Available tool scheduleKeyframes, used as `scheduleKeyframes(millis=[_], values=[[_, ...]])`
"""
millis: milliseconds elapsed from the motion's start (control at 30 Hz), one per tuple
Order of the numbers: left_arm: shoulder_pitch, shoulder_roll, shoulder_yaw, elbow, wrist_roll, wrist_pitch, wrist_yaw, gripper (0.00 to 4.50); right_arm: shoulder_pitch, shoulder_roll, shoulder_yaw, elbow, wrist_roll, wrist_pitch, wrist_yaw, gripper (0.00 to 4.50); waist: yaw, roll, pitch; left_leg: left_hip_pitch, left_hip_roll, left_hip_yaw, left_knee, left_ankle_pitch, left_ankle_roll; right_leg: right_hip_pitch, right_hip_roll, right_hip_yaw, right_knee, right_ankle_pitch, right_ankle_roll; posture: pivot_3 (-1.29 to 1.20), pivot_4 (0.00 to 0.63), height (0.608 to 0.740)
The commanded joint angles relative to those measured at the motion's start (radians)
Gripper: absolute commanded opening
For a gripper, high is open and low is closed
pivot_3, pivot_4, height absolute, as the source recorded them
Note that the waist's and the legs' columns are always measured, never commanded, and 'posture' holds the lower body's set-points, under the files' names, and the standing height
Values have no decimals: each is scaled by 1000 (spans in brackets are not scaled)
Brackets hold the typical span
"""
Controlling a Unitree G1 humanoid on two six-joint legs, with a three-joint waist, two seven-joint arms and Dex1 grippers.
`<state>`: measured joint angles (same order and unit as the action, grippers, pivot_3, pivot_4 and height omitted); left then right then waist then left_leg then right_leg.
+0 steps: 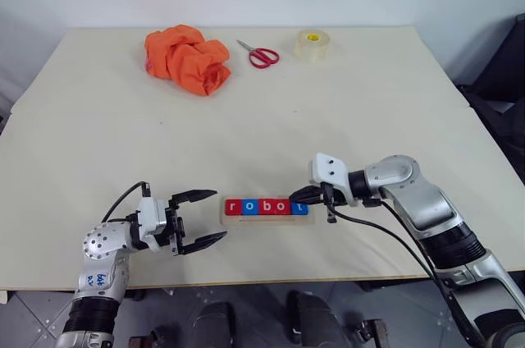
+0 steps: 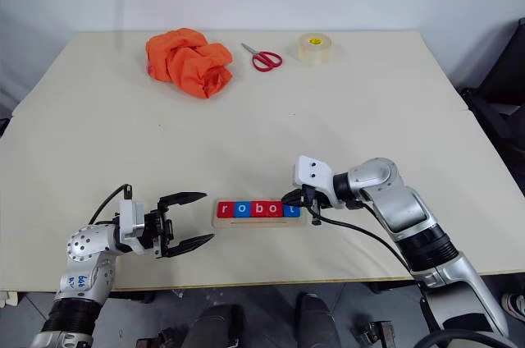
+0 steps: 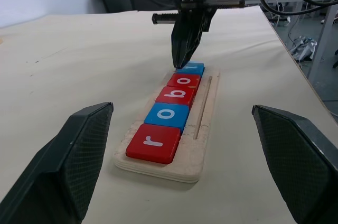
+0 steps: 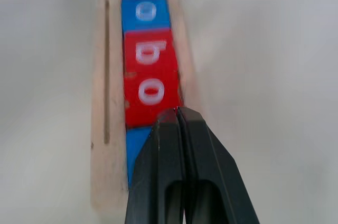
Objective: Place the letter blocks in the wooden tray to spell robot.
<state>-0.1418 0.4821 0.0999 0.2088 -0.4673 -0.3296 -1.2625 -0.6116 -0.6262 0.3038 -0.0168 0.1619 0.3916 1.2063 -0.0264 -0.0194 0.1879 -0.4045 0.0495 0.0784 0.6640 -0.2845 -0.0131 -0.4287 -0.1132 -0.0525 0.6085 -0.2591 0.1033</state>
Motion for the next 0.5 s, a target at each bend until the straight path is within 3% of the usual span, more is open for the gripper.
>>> scheduleKeyframes(millis=[33,100,200,500], values=[[-7,10,21,-33,-2,5,37,4500,11,-22,-88,-64,72,-34,20,52,1,0,0,0,0,0,0,0,0,0,0,0,0,0,0,0,150,740],[-10,18,29,-36,11,7,65,4500,50,-59,-120,-78,105,-46,63,209,2,0,0,0,0,0,0,0,0,0,0,0,0,0,0,0,150,740],[-22,38,54,-21,45,-11,122,4500,118,-117,-176,-55,139,-117,121,934,14,0,0,0,0,-1,0,0,0,1,0,-1,-1,0,0,0,150,740],[-5,114,130,-47,-20,32,114,4500,188,-164,-340,160,240,-350,268,4075,21,0,0,1,1,1,0,0,0,1,1,0,-1,0,1,0,150,740]])
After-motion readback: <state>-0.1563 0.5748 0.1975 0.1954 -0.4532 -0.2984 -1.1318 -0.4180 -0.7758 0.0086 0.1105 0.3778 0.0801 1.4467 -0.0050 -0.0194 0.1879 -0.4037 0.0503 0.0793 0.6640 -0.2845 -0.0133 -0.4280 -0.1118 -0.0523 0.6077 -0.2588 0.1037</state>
